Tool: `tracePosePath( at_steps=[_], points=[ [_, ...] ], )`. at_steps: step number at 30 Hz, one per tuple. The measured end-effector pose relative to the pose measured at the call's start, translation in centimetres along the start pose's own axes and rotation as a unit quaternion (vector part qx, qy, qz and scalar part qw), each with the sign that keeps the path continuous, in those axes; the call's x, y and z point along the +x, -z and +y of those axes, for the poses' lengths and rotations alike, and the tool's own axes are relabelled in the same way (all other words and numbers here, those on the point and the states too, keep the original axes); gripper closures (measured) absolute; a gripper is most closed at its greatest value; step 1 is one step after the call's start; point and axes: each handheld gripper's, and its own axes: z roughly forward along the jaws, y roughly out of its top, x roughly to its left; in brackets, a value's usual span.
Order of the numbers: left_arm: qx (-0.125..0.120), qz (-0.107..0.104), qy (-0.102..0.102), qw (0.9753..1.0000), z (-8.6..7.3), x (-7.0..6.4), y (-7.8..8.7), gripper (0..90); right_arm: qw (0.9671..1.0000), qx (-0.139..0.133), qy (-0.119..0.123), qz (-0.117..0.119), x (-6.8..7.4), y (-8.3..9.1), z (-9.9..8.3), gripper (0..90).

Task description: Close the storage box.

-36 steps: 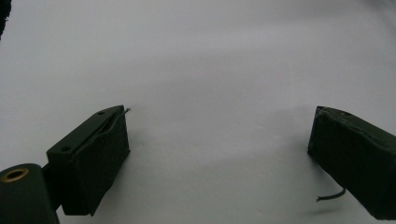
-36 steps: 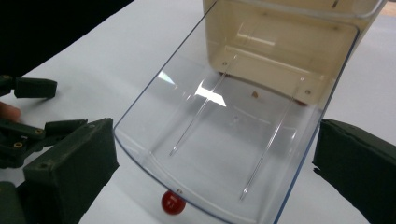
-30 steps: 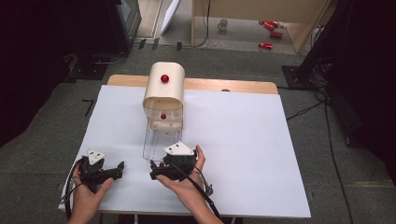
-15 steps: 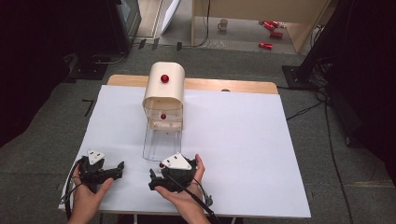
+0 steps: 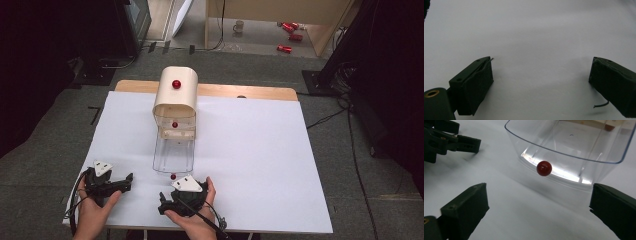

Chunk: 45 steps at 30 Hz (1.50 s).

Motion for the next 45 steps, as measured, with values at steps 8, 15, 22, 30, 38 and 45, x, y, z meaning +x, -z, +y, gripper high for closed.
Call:
tracePosePath(
  at_steps=[8,15,22,30,38,45],
  points=[
    [0.000,0.000,0.000,1.0000,0.0,0.0,0.0,5.4,0.9996,-0.005,-0.022,0.016,0.1,-1.0,-0.2,32.0],
    [0.000,0.000,0.000,1.0000,0.0,0.0,0.0,5.4,0.9990,-0.009,-0.039,0.019,0.0,-1.5,-0.2,53.1],
    [0.000,0.000,0.000,1.0000,0.0,0.0,0.0,5.4,0.9985,-0.014,-0.050,0.014,-0.5,-1.8,0.1,64.2],
    [0.000,0.000,0.000,1.0000,0.0,0.0,0.0,5.4,0.9981,-0.019,-0.058,-0.003,-0.4,-2.0,0.3,71.1],
    [0.000,0.000,0.000,1.0000,0.0,0.0,0.0,5.4,0.9980,-0.014,-0.062,-0.009,-0.4,-2.6,0.2,73.3],
    [0.000,0.000,0.000,1.0000,0.0,0.0,0.0,5.4,0.9976,-0.021,-0.065,-0.011,-0.4,-2.6,0.3,75.3]
  ],
)
